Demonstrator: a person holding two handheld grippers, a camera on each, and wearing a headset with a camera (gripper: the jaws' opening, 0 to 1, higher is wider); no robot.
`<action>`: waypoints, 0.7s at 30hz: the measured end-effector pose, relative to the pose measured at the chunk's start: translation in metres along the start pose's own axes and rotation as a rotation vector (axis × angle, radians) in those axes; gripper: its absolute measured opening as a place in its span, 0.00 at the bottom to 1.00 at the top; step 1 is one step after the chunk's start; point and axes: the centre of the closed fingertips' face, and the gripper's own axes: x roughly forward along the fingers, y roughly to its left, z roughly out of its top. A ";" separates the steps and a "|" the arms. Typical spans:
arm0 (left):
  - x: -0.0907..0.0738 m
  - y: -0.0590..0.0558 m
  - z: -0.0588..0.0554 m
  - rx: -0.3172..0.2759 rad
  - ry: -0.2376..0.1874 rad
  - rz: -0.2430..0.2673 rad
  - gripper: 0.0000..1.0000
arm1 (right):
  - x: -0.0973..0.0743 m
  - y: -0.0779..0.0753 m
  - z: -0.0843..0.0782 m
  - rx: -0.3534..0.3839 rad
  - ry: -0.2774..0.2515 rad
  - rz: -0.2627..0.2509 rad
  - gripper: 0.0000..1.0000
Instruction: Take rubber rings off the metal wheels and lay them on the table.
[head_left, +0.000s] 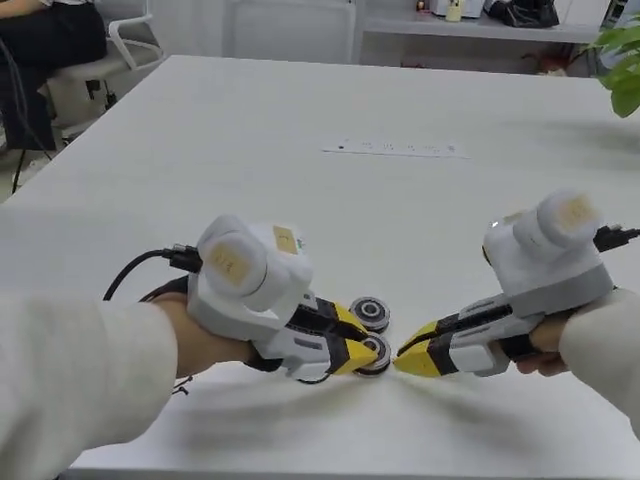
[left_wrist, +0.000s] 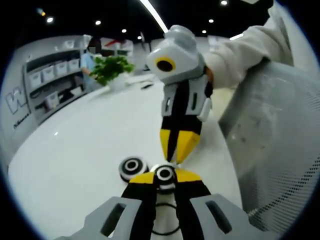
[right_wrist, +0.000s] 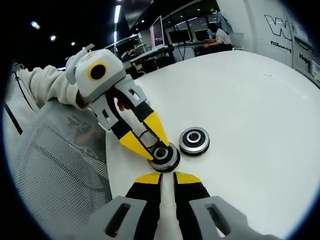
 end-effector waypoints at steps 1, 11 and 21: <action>0.000 0.000 0.000 0.000 0.000 0.000 0.13 | 0.001 0.000 0.001 -0.001 -0.003 0.000 0.08; 0.000 0.004 -0.001 -0.017 -0.008 -0.006 0.13 | 0.005 -0.007 0.001 -0.058 -0.010 -0.009 0.15; 0.000 0.004 0.000 -0.030 -0.007 -0.010 0.13 | 0.009 -0.005 0.004 -0.088 0.003 0.020 0.16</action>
